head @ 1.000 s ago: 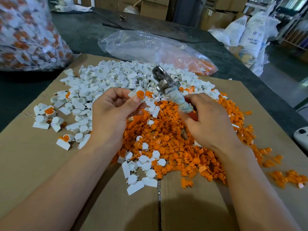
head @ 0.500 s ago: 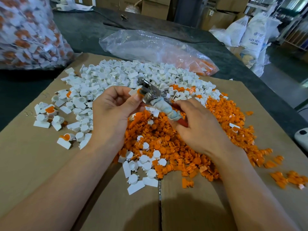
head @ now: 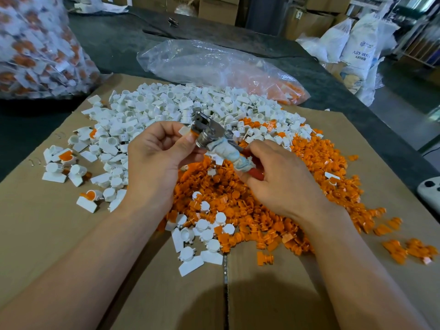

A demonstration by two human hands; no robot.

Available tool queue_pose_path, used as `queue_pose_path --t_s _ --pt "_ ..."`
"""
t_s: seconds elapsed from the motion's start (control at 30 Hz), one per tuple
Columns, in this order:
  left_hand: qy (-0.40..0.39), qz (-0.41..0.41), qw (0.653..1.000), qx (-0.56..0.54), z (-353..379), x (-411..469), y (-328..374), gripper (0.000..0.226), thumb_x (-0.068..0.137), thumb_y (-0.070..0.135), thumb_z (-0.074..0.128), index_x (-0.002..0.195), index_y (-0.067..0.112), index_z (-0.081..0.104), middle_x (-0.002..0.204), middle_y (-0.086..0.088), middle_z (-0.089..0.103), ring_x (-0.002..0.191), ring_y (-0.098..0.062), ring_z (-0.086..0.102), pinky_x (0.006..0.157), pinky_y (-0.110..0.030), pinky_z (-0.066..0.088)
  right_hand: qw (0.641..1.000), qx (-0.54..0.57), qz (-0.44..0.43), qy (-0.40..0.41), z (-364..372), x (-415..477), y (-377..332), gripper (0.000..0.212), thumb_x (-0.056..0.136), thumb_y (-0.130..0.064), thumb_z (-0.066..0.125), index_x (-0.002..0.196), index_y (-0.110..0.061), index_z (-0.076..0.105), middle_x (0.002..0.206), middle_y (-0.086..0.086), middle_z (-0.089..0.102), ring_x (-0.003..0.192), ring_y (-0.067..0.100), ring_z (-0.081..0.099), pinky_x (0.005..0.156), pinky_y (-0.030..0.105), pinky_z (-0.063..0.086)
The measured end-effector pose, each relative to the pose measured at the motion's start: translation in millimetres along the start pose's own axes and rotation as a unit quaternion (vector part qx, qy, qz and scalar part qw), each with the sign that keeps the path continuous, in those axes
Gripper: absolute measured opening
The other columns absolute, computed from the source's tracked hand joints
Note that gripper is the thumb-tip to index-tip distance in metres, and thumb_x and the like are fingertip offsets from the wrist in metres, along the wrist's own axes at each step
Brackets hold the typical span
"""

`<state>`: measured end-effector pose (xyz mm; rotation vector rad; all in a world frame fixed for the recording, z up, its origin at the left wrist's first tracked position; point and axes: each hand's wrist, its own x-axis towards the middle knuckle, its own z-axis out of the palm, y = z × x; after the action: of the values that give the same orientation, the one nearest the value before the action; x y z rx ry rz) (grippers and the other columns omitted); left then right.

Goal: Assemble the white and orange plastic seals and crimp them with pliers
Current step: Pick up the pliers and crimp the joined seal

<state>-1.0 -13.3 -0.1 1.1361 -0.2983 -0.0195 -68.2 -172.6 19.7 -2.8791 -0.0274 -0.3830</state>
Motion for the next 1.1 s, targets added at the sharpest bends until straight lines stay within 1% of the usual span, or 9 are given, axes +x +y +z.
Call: queue_pose_path --t_s 0.07,0.2,0.37,0.47,0.63,0.77,0.9,1.03,1.1 --pt "-0.001 0.003 1.0 -0.002 0.2 -0.1 0.7 0.019 0.084 -0.008 0.054 0.075 0.009 0.056 0.06 0.004 0.067 0.055 -0.01 0.064 0.053 -0.018 0.051 1.0 0.027 -0.008 -0.008 0.5 -0.3 -1.2 0.024 0.085 -0.039 0.055 0.084 -0.025 0.036 0.073 -0.013 0.036 0.065 0.007 0.034 0.054 0.019 0.027" --pt "0.004 0.004 1.0 0.0 0.0 -1.2 2.1 0.022 0.085 -0.009 0.053 0.073 0.009 0.055 0.06 0.003 0.067 0.056 -0.012 0.064 0.051 -0.018 0.05 0.998 0.062 -0.01 -0.017 1.8 -0.4 -3.0 0.022 0.085 -0.034 0.057 0.081 -0.024 0.038 0.07 -0.013 0.038 0.065 0.003 0.039 0.055 0.018 0.029" --pt "0.019 -0.007 1.0 0.0 0.1 -1.5 2.6 0.024 0.084 -0.012 0.053 0.071 0.008 0.054 0.058 0.001 0.065 0.053 -0.014 0.062 0.049 -0.019 0.049 0.997 0.077 -0.006 -0.024 3.7 -0.5 -5.3 0.022 0.086 -0.03 0.058 0.081 -0.025 0.037 0.068 -0.011 0.04 0.062 0.008 0.04 0.054 0.03 0.034" --pt "0.019 -0.001 1.0 0.004 0.4 -2.2 3.5 0.022 0.085 -0.009 0.054 0.072 0.009 0.055 0.057 0.001 0.065 0.052 -0.013 0.062 0.05 -0.018 0.049 0.998 0.062 -0.011 -0.02 4.7 -0.4 -5.0 0.019 0.087 -0.031 0.056 0.084 -0.023 0.039 0.071 -0.011 0.04 0.066 0.014 0.04 0.056 0.027 0.033" --pt "0.014 0.0 1.0 0.012 0.0 -1.1 4.6 0.02 0.085 -0.007 0.054 0.073 0.009 0.055 0.054 0.004 0.064 0.05 -0.01 0.061 0.049 -0.017 0.05 0.999 0.041 -0.011 -0.032 5.9 0.5 -0.7 0.018 0.088 -0.035 0.053 0.094 -0.022 0.043 0.082 -0.009 0.041 0.076 0.012 0.039 0.061 0.03 0.028" --pt "0.005 0.002 1.0 0.018 0.1 -1.3 4.7 0.02 0.085 -0.007 0.053 0.072 0.009 0.055 0.054 0.003 0.064 0.049 -0.01 0.061 0.05 -0.018 0.049 0.998 0.048 -0.015 -0.025 5.7 0.2 0.0 0.018 0.087 -0.035 0.053 0.088 -0.025 0.039 0.074 -0.014 0.037 0.074 0.011 0.038 0.059 0.03 0.028" --pt "0.006 -0.003 1.0 0.016 -0.9 -1.8 4.8 0.021 0.085 -0.008 0.053 0.072 0.008 0.055 0.053 0.002 0.063 0.048 -0.011 0.061 0.049 -0.018 0.049 0.998 0.057 -0.018 -0.026 4.5 -0.2 -0.1 0.02 0.087 -0.033 0.055 0.082 -0.025 0.038 0.07 -0.014 0.038 0.065 0.009 0.037 0.057 0.021 0.032" --pt "0.005 -0.002 1.0 0.016 -1.2 -1.7 6.0 0.02 0.084 -0.008 0.054 0.072 0.008 0.055 0.053 0.002 0.063 0.048 -0.01 0.061 0.049 -0.018 0.05 0.996 0.08 -0.014 -0.032 4.0 -0.4 -1.5 0.02 0.087 -0.03 0.057 0.081 -0.022 0.04 0.066 -0.011 0.04 0.061 0.007 0.04 0.053 0.026 0.032" --pt "0.009 -0.007 1.0 0.018 -2.0 -1.2 5.9 0.022 0.084 -0.009 0.053 0.071 0.008 0.054 0.053 0.002 0.063 0.047 -0.01 0.061 0.049 -0.018 0.05 0.996 0.084 -0.01 -0.031 5.2 0.5 -3.0 0.019 0.087 -0.028 0.057 0.081 -0.021 0.041 0.066 -0.01 0.042 0.061 0.009 0.042 0.054 0.033 0.036"
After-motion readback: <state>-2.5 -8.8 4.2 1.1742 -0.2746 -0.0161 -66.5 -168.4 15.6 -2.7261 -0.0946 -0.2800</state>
